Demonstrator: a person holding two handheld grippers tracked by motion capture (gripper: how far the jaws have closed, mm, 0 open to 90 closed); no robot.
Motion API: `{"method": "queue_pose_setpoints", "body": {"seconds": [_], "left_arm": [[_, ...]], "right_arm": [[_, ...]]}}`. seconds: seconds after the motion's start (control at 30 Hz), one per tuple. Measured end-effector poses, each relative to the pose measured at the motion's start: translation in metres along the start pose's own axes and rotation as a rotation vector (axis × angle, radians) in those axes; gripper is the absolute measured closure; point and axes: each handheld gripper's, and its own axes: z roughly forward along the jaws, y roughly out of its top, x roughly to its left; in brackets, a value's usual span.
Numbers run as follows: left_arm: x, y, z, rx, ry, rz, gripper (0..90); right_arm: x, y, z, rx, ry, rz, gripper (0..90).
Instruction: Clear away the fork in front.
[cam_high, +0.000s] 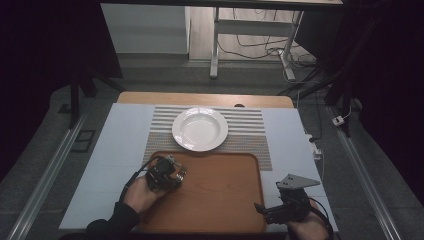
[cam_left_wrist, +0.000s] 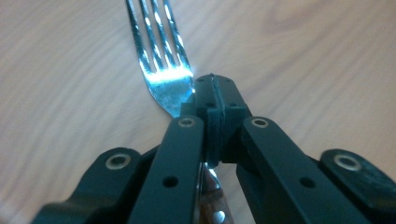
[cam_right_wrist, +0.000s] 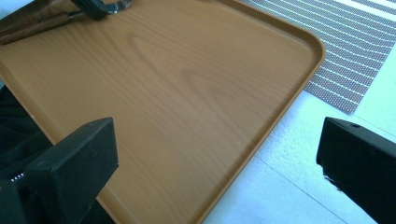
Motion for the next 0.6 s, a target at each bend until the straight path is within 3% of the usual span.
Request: {"method": "queue_pose_setpoints", "body": {"seconds": [0.3, 0.6], "left_arm": [[0.024, -0.012, -0.01, 0.001, 0.026, -0.082, 88.6], [0.04, -0.021, -0.017, -0.007, 0.035, -0.138, 88.1]], "right_arm": [[0.0, 0.0, 0.0, 0.003, 0.004, -0.002, 0.0], [0.0, 0.0, 0.001, 0.004, 0.006, 0.0, 0.0]]}}
